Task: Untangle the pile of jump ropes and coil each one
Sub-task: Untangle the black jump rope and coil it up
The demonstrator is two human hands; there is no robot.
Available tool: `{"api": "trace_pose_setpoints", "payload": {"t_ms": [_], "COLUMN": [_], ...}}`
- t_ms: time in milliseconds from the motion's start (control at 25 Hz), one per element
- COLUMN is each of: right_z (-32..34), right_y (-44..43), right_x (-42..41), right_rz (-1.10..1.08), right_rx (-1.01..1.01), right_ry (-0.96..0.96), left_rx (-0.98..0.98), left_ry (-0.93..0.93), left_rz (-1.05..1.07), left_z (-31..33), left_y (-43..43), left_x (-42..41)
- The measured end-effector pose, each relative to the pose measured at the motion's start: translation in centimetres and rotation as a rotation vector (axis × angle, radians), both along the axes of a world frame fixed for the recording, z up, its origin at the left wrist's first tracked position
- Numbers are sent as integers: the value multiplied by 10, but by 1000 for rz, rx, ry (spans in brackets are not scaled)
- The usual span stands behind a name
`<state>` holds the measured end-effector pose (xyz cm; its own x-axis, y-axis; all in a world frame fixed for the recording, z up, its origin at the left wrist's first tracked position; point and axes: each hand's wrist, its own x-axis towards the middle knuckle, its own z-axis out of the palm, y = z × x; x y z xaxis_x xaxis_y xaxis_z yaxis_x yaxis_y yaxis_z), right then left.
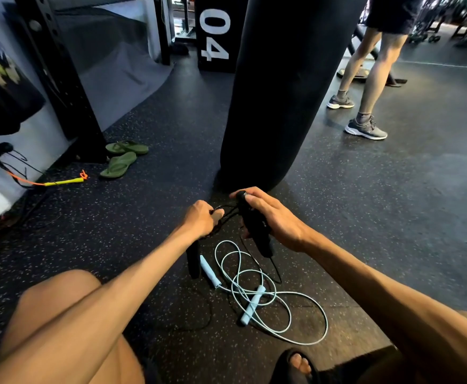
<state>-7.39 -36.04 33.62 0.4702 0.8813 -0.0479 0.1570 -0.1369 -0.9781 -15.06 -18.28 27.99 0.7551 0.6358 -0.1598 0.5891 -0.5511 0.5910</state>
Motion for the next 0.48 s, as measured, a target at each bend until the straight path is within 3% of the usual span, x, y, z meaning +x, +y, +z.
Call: {"api": "trace_pose_setpoints", "payload": {"t_ms": [80, 200, 360, 480], "right_z": [1, -2, -18, -22], "right_y": [3, 2, -1, 4], "right_x": [2, 17, 34, 30], "right_rz": [16, 32, -99, -150], "right_rx": [-38, -141, -354, -119], "right_ry": [-70, -375, -1005, -904], "left_rx": [34, 130, 368, 501], "left_ry": [-20, -58, -52, -60], "left_rz": [-17, -30, -99, -163], "left_z": [1, 4, 1, -1], "left_y": [1, 0, -1, -4], "left_x": [-1, -4, -9, -9]}}
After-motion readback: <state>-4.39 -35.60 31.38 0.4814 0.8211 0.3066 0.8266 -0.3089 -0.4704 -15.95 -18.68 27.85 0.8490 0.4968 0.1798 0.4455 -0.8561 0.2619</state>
